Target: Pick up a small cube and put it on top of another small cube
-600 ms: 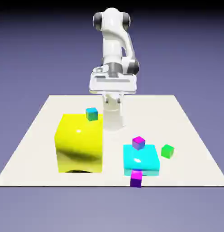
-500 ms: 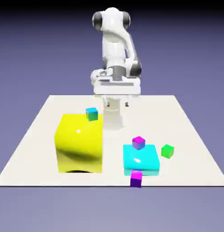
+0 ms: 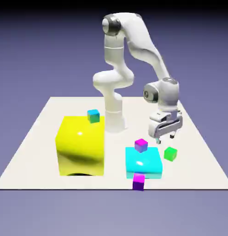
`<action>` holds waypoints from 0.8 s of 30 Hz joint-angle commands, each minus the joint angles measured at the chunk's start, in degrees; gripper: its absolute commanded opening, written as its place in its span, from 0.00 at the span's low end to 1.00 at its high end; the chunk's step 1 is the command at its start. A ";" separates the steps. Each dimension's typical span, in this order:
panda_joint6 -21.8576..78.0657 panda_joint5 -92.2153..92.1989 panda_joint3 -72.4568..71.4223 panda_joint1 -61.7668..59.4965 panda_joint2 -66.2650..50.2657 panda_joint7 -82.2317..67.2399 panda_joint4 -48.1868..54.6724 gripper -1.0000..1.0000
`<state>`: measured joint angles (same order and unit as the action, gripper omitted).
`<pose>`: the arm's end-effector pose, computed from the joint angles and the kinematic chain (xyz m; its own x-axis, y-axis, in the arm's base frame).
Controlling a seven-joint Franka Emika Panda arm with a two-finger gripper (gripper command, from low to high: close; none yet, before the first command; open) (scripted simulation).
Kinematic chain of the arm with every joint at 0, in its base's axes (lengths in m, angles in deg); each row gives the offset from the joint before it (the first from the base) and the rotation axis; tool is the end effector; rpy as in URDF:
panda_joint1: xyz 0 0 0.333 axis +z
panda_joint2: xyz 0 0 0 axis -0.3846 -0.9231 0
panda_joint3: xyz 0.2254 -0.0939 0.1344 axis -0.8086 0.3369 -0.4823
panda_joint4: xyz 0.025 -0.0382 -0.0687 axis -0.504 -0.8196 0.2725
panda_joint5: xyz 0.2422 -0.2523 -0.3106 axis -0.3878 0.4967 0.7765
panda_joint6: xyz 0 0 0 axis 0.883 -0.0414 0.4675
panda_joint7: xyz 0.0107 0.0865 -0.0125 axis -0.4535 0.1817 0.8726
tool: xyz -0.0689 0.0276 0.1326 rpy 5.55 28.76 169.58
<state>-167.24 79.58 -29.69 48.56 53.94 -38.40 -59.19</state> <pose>0.3929 0.3076 0.0859 0.9993 -0.0367 -0.0086 -0.0362 -0.9982 0.0472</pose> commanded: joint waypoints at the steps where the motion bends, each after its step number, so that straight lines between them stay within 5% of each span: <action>1: 1.36 0.32 -0.60 1.20 -2.08 0.12 0.93 0.50; 5: 4.28 0.99 -1.90 4.02 -6.55 0.37 2.94 0.50; 10: -5.39 5.50 1.89 6.67 -16.72 3.60 3.26 0.50; 11: -5.39 5.50 1.89 6.67 -16.72 3.60 3.26 0.00; 24: 14.29 -4.77 -1.74 -7.81 8.19 -1.33 -1.34 0.00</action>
<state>-152.95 74.62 -31.33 40.32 62.12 -39.86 -60.53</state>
